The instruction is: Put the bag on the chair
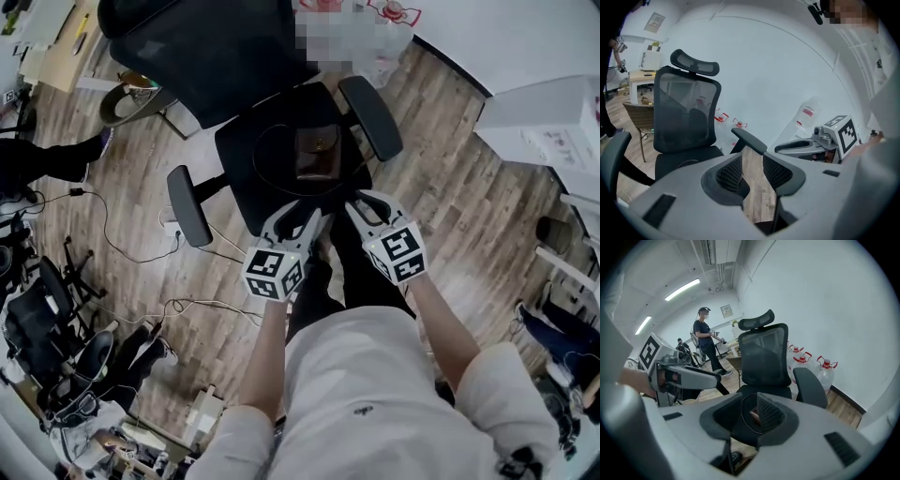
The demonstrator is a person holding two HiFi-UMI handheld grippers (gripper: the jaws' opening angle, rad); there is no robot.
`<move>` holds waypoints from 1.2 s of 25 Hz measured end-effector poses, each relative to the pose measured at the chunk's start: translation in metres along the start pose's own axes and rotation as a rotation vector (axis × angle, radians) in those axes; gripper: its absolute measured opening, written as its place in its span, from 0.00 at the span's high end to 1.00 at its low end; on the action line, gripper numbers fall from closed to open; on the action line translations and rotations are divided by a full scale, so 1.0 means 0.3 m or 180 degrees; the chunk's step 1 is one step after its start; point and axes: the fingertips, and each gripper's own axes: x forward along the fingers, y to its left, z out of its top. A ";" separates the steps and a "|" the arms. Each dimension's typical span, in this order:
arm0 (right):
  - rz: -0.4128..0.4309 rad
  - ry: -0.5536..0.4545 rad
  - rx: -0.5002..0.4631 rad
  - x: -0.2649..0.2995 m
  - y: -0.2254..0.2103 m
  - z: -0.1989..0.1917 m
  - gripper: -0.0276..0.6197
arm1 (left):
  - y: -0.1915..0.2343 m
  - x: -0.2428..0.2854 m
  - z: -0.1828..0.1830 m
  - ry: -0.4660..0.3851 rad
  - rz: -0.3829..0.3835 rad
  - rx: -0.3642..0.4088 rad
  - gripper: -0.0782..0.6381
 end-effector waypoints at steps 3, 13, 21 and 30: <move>-0.0085 -0.0079 0.0005 -0.038 0.064 -0.002 0.81 | -0.029 -0.064 0.002 -0.0048 -0.0123 0.0066 0.73; -0.0327 -0.0329 -0.0075 -0.131 0.291 0.031 0.86 | -0.065 -0.304 -0.019 -0.0246 -0.0283 0.0402 0.78; -0.0479 -0.0530 -0.0138 -0.241 0.459 0.040 0.89 | -0.100 -0.467 -0.057 -0.0385 -0.0410 0.0480 0.80; -0.0618 -0.0767 -0.0112 -0.337 0.583 0.030 0.94 | -0.153 -0.588 -0.078 -0.0455 -0.0531 0.0666 0.84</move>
